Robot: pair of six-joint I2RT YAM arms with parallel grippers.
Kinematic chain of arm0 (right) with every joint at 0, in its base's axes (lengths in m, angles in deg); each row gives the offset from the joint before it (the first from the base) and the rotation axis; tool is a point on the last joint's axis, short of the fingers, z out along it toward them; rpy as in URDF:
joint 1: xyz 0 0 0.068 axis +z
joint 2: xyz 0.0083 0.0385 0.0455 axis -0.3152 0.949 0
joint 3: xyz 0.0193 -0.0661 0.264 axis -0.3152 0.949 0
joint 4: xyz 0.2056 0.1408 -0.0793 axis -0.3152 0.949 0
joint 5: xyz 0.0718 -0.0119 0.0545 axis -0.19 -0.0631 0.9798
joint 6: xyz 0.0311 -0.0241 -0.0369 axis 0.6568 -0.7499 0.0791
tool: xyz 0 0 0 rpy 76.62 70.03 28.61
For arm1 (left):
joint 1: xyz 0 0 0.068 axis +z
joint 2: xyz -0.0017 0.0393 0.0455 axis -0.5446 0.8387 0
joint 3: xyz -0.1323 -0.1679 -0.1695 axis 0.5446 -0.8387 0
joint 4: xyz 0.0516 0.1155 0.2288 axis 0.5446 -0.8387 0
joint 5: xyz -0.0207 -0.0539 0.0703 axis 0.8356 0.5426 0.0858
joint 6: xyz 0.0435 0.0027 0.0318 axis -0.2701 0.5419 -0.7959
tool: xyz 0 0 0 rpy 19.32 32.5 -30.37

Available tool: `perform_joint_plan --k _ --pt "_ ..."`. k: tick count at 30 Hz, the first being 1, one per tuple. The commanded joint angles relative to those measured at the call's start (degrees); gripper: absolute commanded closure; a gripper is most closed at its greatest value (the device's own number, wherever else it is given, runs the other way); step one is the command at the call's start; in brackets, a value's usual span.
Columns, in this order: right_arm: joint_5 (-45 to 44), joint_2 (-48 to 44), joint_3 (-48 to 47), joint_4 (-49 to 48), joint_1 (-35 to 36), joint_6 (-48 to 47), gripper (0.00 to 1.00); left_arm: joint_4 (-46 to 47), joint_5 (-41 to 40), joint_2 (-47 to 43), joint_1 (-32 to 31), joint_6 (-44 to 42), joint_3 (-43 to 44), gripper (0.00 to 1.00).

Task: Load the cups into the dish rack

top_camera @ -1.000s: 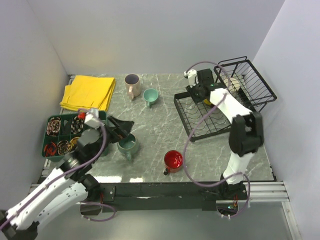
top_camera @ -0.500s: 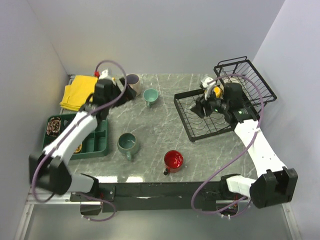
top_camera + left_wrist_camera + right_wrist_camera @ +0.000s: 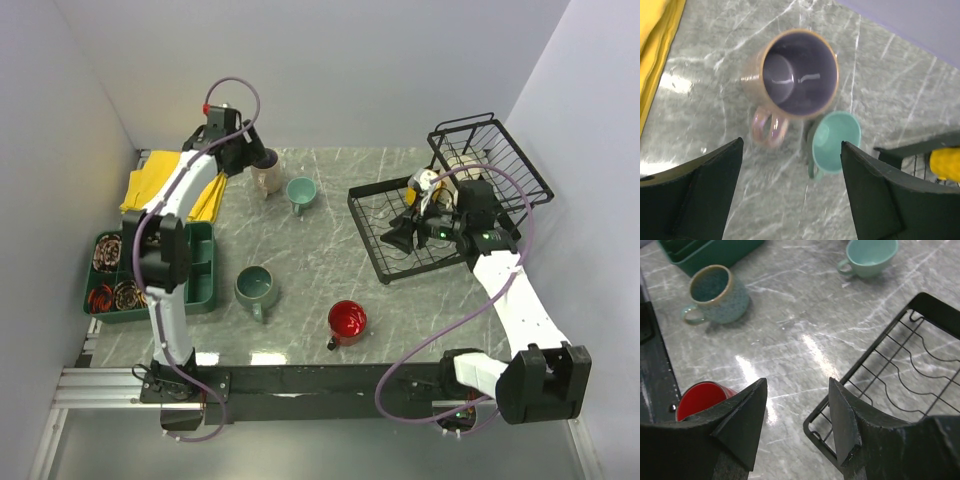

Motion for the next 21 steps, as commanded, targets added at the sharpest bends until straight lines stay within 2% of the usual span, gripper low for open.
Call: perform_joint_plan --k 1,5,8,13,21 --pt "4.4 -1.5 0.0 -1.3 -1.0 -0.4 0.41 -6.6 -1.0 7.3 0.2 -1.2 11.6 0.18" --pt "5.4 -1.9 0.2 -1.4 -1.0 0.0 0.40 -8.6 -0.9 13.0 1.1 -2.2 19.4 0.24" --pt "5.4 -2.0 0.3 -1.4 -1.2 0.1 0.40 -9.1 -3.4 15.9 1.6 -3.2 21.6 0.27" --pt "5.9 -2.2 0.3 -1.5 -1.9 0.5 0.40 -9.2 -3.5 18.6 1.9 -5.4 22.9 0.30" --pt "6.6 -2.2 0.6 -1.8 -3.0 0.8 0.40 -8.7 -1.9 23.8 1.9 -6.5 25.1 0.41"
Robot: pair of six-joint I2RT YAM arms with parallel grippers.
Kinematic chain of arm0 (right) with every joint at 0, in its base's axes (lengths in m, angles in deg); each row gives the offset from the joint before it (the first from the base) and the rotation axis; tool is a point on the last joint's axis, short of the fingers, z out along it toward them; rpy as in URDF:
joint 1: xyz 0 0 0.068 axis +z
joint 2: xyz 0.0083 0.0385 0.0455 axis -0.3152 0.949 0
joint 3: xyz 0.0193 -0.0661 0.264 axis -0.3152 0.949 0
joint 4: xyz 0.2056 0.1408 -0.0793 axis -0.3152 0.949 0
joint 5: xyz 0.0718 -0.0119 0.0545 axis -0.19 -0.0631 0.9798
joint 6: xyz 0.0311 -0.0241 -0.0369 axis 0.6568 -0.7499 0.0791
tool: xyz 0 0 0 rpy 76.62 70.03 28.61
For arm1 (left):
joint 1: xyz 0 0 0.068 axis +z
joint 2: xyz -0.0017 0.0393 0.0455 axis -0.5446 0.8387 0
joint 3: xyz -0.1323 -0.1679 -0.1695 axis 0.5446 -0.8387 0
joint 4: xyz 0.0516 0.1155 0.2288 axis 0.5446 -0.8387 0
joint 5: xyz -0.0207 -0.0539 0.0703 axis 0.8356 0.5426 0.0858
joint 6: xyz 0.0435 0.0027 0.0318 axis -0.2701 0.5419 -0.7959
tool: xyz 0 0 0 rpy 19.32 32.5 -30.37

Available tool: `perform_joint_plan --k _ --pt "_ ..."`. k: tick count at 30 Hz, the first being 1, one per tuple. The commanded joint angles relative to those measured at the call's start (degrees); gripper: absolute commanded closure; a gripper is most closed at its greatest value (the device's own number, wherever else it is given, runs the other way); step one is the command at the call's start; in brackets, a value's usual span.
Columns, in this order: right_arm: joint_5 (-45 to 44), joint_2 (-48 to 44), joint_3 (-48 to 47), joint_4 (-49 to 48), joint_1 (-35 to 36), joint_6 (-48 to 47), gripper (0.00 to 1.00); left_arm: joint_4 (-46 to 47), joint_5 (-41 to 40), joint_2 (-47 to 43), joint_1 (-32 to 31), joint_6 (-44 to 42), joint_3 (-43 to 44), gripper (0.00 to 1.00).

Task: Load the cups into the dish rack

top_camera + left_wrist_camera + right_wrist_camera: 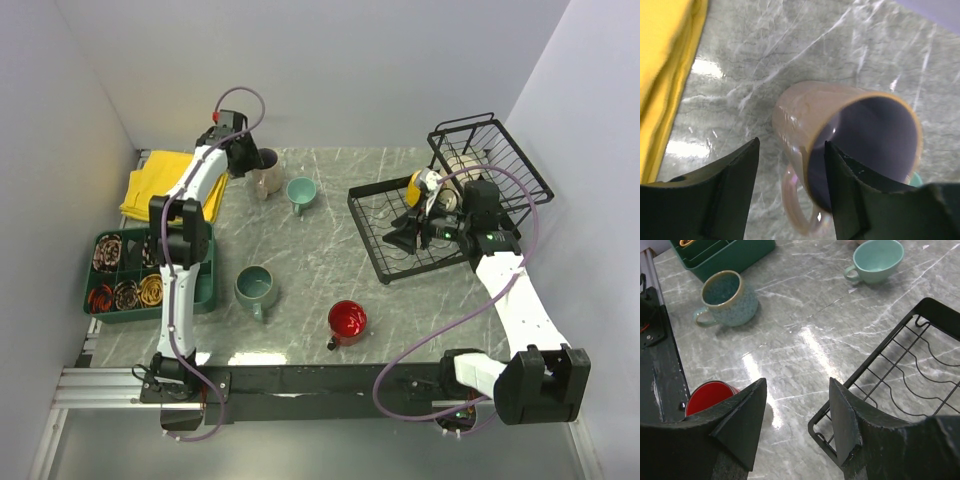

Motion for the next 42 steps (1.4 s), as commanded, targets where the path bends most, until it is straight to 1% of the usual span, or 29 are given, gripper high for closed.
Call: perform_joint_plan --k 1,4,6,7,10,11,12,13,14,17,18,19,21,22,24,28,29,31,32,33,34,35,36,37,38,39,40,41,42 --pt "2.0 -1.5 0.1 -1.8 -1.0 0.6 0.40 0.5 0.4 1.5 -0.1 -2.0 2.7 0.45" --pt "2.1 -1.4 0.3 -1.9 -1.0 0.6 0.40 1.6 0.7 1.7 -0.1 -2.0 2.4 0.52" --pt "2.1 -1.3 0.2 -1.6 -0.9 0.4 0.40 2.3 0.8 1.4 -0.1 -2.0 2.3 0.62" --pt "2.2 -1.2 0.1 -1.2 -1.0 0.2 0.40 2.5 0.8 1.1 0.0 -1.9 2.1 0.70" --pt "2.2 -1.0 0.1 -1.0 -0.9 0.1 0.40 4.9 2.1 -1.0 0.6 -0.7 -0.6 0.79" --pt "2.2 -1.2 0.1 -1.1 -1.0 0.0 0.40 5.9 3.6 -2.7 0.7 -0.2 -1.5 0.87" --pt "2.2 -1.2 0.1 -1.2 -1.0 0.1 0.40 6.7 4.3 -3.5 1.0 0.3 -2.4 0.90" --pt "2.4 -1.1 0.1 -1.2 -0.9 0.0 0.40 8.6 5.2 -4.4 1.6 1.5 -4.4 0.97" --pt "2.4 -1.1 0.1 -1.0 -1.0 0.0 0.40 9.6 6.3 -6.3 2.0 2.1 -5.4 0.99" --pt "3.5 -0.5 0.0 -0.1 -0.9 -0.3 0.39 14.4 10.7 -11.0 3.4 5.3 -10.3 0.99" --pt "4.0 -0.2 -0.2 0.2 -0.9 -0.4 0.38 16.4 13.7 -12.5 3.7 6.3 -12.0 0.99" --pt "4.4 0.2 -0.4 0.5 -0.9 -0.3 0.38 18.5 15.3 -14.1 4.6 8.6 -15.8 0.99" --pt "6.0 1.7 -1.4 1.9 -0.6 -0.7 0.37 25.1 19.7 -18.9 5.3 11.4 -19.6 0.99" --pt "6.0 3.0 -2.9 2.9 0.2 -1.1 0.38 27.1 21.0 -20.6 5.8 14.2 -23.1 0.99" --pt "5.3 4.5 -5.3 7.3 3.1 -3.3 0.37 32.7 23.3 -25.3 6.1 16.8 -26.2 0.99" --pt "3.7 8.2 -12.1 11.0 8.2 -3.2 0.28 40.8 28.6 -32.9 6.1 24.8 -34.1 0.99" --pt "3.5 8.8 -13.4 11.7 9.2 -2.1 0.20 45.4 29.4 -36.2 6.1 26.6 -35.9 0.99" --pt "2.8 10.1 -17.2 12.3 12.3 -0.8 0.13 50.5 31.3 -39.6 6.1 33.4 -41.9 0.99" --pt "2.6 10.4 -18.3 12.1 13.1 2.0 0.07 53.8 31.7 -43.0 5.9 35.9 -44.2 0.99" --pt "2.9 10.8 -19.2 10.7 14.0 4.7 0.04 60.1 32.1 -44.6 5.5 41.4 -48.9 0.99" --pt "3.6 11.5 -20.4 8.8 15.0 8.2 0.03 63.9 32.3 -46.2 5.1 44.3 -51.0 0.99" --pt "4.3 11.7 -20.5 2.7 15.5 16.9 0.01 67.1 31.4 -49.1 4.7 46.9 -53.3 0.99" --pt "4.4 11.8 -20.5 -1.5 16.0 22.7 0.00 72.9 30.8 -50.4 3.5 51.7 -57.1 0.99" --pt "4.0 11.5 -19.6 -11.5 16.3 28.3 0.00 75.5 29.8 -52.9 2.8 54.0 -58.8 0.99" --pt "3.7 11.4 -18.9 -17.0 17.1 39.4 0.00 77.6 28.0 -54.0 2.0 56.1 -60.2 0.99" --pt "2.8 11.1 -18.2 -22.4 17.5 44.8 0.00 79.8 26.8 -55.0 0.4 59.6 -62.4 0.99" --pt "-0.5 10.4 -17.3 -30.6 17.8 49.5 0.00 82.3 25.8 -56.6 -0.5 61.1 -63.1 0.99" --pt "-1.8 10.1 -16.9 -34.7 18.7 57.5 0.00 83.6 24.8 -57.3 -1.5 62.3 -63.7 0.99" --pt "-3.0 9.9 -16.8 -37.6 19.2 60.8 0.00 84.3 22.2 -58.0 -3.6 64.3 -64.5 0.99"
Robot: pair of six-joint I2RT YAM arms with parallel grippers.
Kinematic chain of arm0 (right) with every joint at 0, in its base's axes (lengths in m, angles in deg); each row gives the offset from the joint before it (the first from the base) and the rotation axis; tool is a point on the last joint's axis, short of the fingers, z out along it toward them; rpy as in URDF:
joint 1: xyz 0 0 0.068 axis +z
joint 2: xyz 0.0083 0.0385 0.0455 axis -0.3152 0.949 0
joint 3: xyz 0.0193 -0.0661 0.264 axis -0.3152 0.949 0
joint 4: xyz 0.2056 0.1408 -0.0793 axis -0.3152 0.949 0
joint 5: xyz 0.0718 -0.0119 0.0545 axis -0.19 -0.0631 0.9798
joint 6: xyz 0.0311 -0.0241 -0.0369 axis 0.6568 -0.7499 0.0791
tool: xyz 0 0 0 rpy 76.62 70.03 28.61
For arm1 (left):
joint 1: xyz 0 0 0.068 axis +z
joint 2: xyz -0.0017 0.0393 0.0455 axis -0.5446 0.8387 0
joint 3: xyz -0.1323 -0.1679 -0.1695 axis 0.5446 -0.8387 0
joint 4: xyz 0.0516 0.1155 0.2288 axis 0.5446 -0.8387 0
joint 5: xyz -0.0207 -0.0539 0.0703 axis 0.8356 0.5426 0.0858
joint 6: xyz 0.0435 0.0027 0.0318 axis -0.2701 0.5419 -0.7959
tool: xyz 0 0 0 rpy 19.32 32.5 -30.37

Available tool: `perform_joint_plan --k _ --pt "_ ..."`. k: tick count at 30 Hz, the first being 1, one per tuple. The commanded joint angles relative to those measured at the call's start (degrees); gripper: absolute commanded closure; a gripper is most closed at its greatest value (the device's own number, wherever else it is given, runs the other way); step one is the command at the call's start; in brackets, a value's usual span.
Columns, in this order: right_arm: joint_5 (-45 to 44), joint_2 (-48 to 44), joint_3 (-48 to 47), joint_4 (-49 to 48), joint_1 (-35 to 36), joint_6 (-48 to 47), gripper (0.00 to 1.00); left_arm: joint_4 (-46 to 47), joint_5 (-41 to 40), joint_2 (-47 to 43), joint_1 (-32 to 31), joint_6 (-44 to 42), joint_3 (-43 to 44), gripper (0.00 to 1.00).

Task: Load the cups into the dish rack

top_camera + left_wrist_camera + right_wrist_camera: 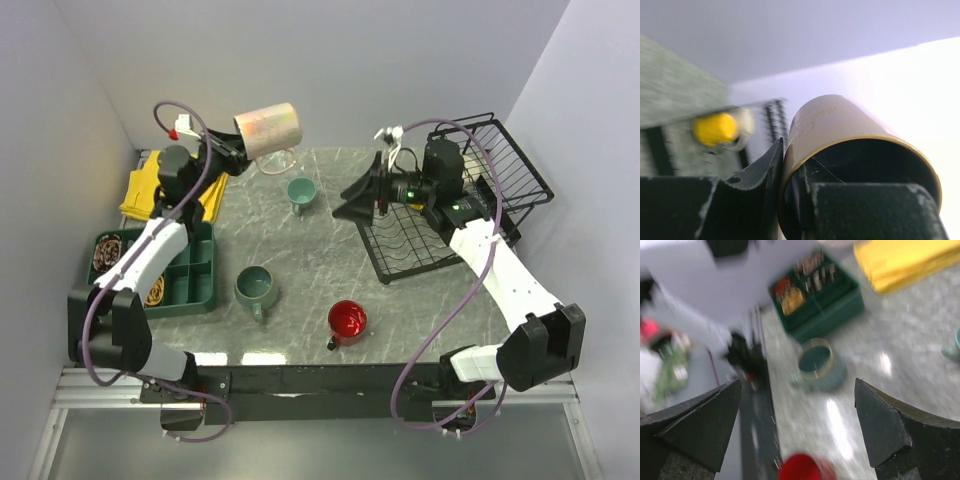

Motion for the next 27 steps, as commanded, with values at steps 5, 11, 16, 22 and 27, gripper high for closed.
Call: perform_joint_plan --k 5,11,16,22,27 --pt "-8.1 1.5 -5.3 -27.7 4.5 41.9 0.00 21.2 -10.8 -7.4 -11.6 16.6 -1.2 0.99" --pt "-8.7 -0.2 -3.1 -31.9 5.5 45.9 0.00 20.9 -14.9 -7.2 -18.0 15.6 0.7 0.99" --pt "-11.0 -2.9 -0.3 -34.1 5.6 48.7 0.04 21.9 -16.7 -5.1 -22.5 15.3 1.6 0.99" --pt "-13.5 -4.4 1.9 -35.3 5.5 51.3 0.19 21.4 -19.5 -3.9 -26.1 12.7 2.5 0.99" --pt "-14.2 -5.8 5.0 -37.5 5.2 53.7 0.29 19.9 -21.7 -3.9 -28.2 10.1 3.0 0.99"
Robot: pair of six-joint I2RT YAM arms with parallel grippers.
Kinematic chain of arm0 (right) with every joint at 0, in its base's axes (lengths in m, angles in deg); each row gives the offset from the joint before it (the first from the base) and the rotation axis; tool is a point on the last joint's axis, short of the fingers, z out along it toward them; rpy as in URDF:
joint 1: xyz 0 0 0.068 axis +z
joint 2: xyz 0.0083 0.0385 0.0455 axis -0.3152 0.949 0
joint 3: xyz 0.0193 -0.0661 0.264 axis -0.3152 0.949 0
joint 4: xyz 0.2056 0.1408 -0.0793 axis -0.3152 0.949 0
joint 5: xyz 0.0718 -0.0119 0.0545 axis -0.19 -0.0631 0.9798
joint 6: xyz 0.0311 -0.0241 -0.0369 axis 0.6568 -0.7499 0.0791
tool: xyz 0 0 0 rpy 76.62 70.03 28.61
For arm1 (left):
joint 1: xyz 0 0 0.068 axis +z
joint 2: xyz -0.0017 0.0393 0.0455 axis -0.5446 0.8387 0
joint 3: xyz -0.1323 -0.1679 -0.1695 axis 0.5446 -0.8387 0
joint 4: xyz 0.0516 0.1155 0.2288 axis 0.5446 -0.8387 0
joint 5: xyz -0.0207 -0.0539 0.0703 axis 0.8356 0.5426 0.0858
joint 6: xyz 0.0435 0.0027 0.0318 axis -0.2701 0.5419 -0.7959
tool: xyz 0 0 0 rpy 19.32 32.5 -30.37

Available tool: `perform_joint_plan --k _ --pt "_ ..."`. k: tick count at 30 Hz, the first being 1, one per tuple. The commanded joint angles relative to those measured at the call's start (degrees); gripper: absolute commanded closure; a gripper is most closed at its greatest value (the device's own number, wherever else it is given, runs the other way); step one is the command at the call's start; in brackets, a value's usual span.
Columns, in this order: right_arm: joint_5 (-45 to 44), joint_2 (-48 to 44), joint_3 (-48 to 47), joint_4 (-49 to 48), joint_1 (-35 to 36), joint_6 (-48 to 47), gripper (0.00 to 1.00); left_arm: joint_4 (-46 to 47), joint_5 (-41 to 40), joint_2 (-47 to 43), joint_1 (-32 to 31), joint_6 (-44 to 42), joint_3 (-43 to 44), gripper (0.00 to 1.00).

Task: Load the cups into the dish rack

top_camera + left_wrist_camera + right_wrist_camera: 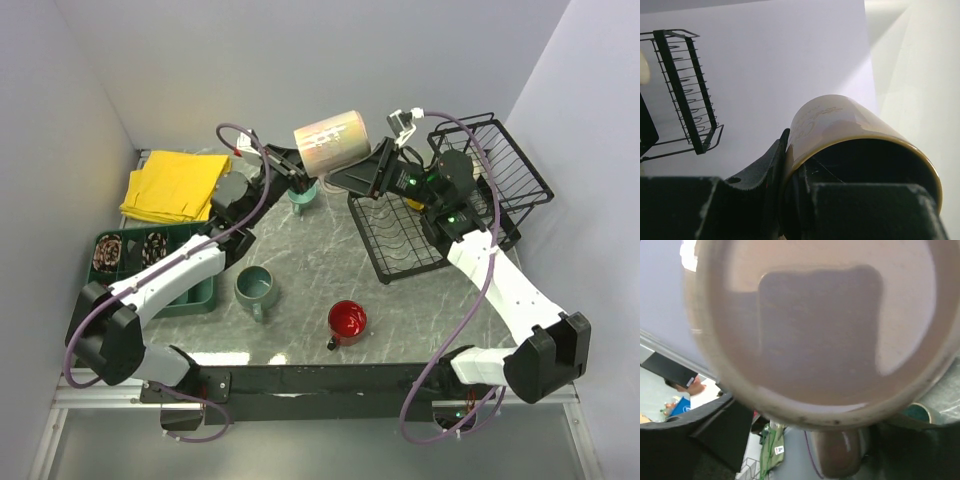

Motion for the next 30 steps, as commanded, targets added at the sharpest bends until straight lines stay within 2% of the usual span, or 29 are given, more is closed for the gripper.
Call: perform_joint_plan --k 1,6,12,15,16,18,20,23,24,27,29,30 --pt "-1.6 -2.9 1.7 -4.8 0.0 3.2 0.32 7.6 -4.1 -1.5 -1.6 -1.9 5.4 0.99" --pt "-1.8 -4.0 2.6 -4.8 -0.4 3.5 0.41 6.5 -5.4 -0.9 -3.4 -3.7 6.3 0.99" --pt "-1.7 -4.4 3.6 -7.2 -2.0 5.0 0.57 5.7 -6.2 -0.1 -5.1 -4.9 6.8 0.99" --pt "-1.1 -4.4 4.0 -8.5 -3.0 5.5 0.72 5.5 -6.3 0.1 -5.7 -5.2 6.6 0.99" --pt "-0.2 -4.3 4.3 -10.9 -3.4 6.5 0.85 5.4 -6.3 0.3 -5.8 -5.2 6.6 0.99" --pt "0.9 -4.3 4.8 -13.2 -4.3 7.2 0.99 5.3 -5.9 0.6 -6.1 -5.5 6.4 0.99" --pt "1.8 -4.5 5.4 -14.9 -5.0 7.8 1.00 4.8 -5.6 0.6 -6.3 -5.9 6.4 0.98" --pt "2.1 -5.6 7.4 -17.3 -6.7 8.6 1.00 3.0 -4.5 0.1 -6.4 -6.5 6.2 0.79" --pt "2.2 -6.3 8.4 -17.8 -7.3 8.2 1.00 2.5 -4.3 -0.3 -6.5 -6.6 5.9 0.64" --pt "2.6 -7.7 10.3 -17.3 -8.5 5.7 1.00 0.7 -4.3 -1.8 -6.4 -7.2 4.2 0.42" --pt "2.8 -8.6 11.6 -17.1 -9.2 4.3 1.00 -0.7 -4.7 -3.0 -6.3 -7.7 2.8 0.33" --pt "3.1 -9.2 12.0 -17.1 -10.1 3.9 1.00 -1.4 -4.8 -4.0 -6.4 -8.0 2.4 0.25"
